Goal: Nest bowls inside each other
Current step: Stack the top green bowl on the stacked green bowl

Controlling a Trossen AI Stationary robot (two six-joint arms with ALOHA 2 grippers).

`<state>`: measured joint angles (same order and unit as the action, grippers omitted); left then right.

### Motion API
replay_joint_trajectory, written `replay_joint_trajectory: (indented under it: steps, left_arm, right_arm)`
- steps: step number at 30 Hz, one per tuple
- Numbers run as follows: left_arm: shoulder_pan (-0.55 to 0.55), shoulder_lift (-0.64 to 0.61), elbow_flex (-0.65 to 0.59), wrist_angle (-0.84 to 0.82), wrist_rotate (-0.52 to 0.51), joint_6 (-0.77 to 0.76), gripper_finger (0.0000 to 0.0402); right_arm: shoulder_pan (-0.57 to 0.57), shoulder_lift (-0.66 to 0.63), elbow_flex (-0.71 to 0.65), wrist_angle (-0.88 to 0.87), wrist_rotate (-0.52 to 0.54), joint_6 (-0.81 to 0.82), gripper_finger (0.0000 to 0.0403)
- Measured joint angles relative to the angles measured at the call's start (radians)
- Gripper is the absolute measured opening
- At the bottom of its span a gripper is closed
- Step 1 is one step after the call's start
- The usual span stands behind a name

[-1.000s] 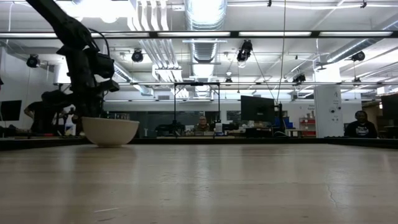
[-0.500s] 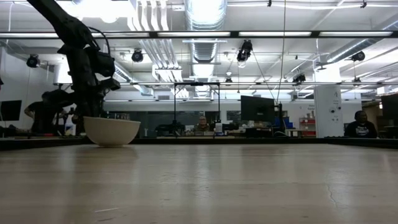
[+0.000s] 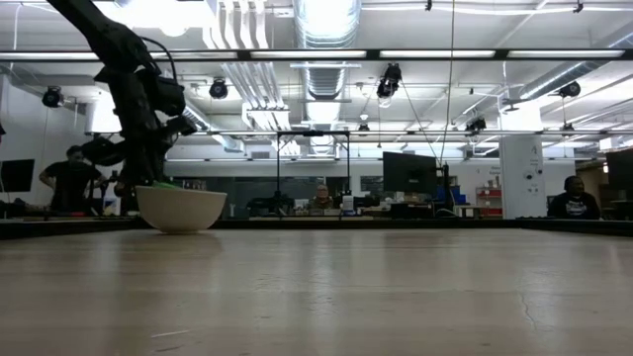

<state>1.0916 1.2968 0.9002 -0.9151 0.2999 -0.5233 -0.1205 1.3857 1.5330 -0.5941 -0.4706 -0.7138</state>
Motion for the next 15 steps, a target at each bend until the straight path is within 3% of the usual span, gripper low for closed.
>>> replay_joint_trajectory:
  steps: [15]
  left_arm:
    - [0.0,-0.005,-0.003,-0.01,0.017,0.066,0.0036]
  right_arm:
    - [0.0,0.0,0.0,0.0,0.0,-0.001,0.0052]
